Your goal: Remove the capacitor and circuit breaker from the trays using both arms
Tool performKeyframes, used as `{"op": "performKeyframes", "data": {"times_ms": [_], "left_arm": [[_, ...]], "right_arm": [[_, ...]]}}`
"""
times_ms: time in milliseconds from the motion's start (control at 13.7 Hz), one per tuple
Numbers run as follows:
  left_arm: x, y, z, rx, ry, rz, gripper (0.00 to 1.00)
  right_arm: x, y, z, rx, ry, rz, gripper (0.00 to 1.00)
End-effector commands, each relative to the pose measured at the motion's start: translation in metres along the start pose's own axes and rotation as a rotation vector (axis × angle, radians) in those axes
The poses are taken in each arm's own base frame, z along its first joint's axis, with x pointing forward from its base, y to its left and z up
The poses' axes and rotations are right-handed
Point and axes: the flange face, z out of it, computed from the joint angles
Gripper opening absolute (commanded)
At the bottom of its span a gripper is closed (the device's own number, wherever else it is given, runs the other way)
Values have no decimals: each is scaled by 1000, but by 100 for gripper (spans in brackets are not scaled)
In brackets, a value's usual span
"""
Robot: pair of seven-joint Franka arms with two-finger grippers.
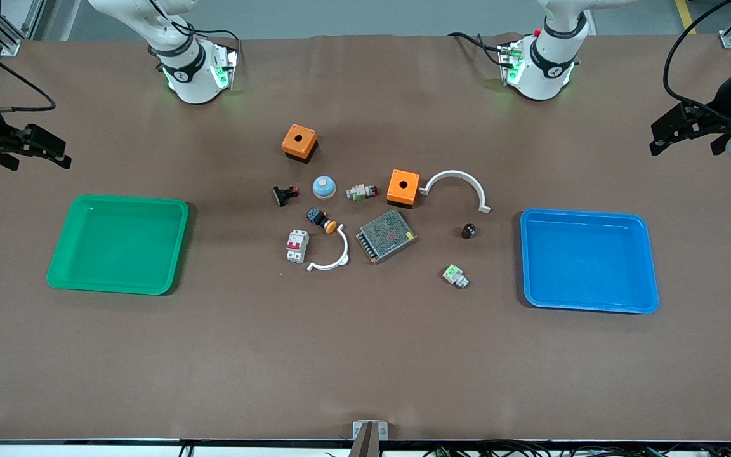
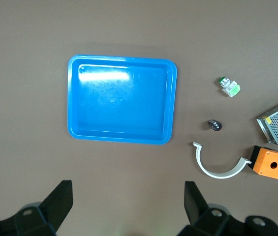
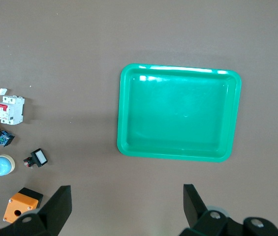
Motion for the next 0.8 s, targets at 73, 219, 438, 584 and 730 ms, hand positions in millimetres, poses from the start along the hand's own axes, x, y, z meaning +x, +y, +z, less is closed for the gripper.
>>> {"op": "performKeyframes", "data": {"times_ms": [73,219,438,584,730], "left_arm": [[-2,-6,-5,-21,7,14,100],[-1,-7,-4,-19,6,19,100],[2,-2,-6,-12,11,25,100],[2,-2,-5,-14,6,25,100],[2,0,-4,-14,3,28,100]], "right_arm": [[-8,1,0,-17,1,-14,100],[-8,1,0,-17,1,-14,100],[-8,1,0,-17,1,-16,100],[-8,1,-1,-18,3,-16,100],[-8,1,-1,-18,3,-14,100]]}}
